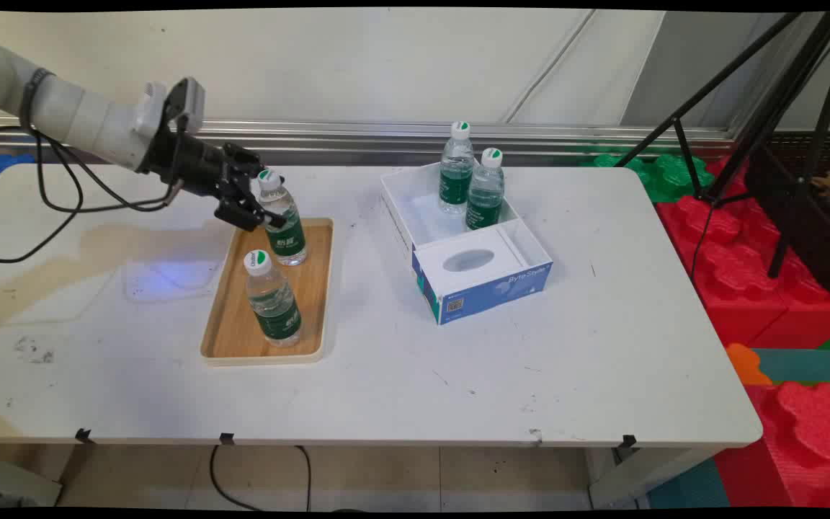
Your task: Pick up the green bottle from the white box
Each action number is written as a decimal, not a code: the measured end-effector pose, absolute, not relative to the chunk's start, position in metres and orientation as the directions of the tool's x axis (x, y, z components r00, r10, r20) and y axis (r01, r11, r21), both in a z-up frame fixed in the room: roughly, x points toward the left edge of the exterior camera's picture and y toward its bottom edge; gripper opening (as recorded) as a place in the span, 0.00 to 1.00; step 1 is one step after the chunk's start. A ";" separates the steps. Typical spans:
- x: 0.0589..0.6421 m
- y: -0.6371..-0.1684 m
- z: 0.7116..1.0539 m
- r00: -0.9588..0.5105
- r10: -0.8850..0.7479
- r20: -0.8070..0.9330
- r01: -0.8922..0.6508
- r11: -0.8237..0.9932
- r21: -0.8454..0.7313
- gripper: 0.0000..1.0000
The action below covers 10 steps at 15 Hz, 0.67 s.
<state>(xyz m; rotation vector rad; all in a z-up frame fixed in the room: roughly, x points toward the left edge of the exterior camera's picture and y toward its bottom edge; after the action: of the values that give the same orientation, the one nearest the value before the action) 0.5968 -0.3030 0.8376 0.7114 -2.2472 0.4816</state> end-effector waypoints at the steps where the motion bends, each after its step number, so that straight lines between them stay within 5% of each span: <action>1: 0.598 -0.302 0.842 -0.586 -0.347 0.733 -0.618 0.776 -0.127 1.00; 10: 0.608 -0.294 0.916 -0.536 -0.323 0.780 -0.655 0.741 -0.143 1.00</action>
<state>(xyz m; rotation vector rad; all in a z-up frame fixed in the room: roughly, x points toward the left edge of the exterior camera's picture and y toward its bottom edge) 0.6079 -0.2941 0.9155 0.7331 -2.1624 0.5481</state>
